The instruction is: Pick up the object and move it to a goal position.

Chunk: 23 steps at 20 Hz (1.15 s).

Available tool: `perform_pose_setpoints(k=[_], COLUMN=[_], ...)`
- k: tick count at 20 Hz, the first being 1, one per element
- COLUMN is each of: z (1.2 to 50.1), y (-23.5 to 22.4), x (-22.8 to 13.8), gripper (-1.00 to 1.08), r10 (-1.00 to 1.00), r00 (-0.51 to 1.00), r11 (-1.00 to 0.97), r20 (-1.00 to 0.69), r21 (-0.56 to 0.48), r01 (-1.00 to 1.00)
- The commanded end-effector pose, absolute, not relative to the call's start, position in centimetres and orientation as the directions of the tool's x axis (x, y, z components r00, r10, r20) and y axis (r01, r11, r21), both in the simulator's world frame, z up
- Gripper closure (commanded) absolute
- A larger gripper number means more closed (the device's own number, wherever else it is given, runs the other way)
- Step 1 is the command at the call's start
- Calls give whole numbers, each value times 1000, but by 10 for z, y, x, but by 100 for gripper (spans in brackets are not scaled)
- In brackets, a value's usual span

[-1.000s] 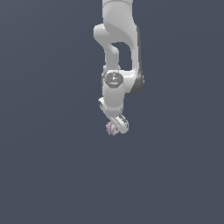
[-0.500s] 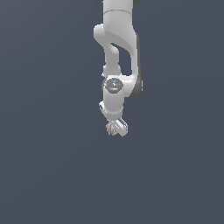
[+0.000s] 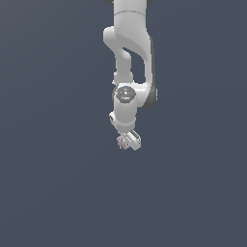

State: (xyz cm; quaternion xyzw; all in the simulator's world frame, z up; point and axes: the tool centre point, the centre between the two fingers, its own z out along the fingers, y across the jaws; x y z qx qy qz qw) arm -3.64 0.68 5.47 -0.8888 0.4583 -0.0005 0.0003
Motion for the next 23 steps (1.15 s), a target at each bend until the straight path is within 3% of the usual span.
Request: perform_pose_setpoints(k=[1, 23], z=[56, 129], y=[6, -38], x=[-36, -8], gripper=[108, 108], r10=[-815, -815], r00=[580, 580], r11=[-580, -580], r20=[1, 0], r21=[-1, 0], r01=[-815, -815])
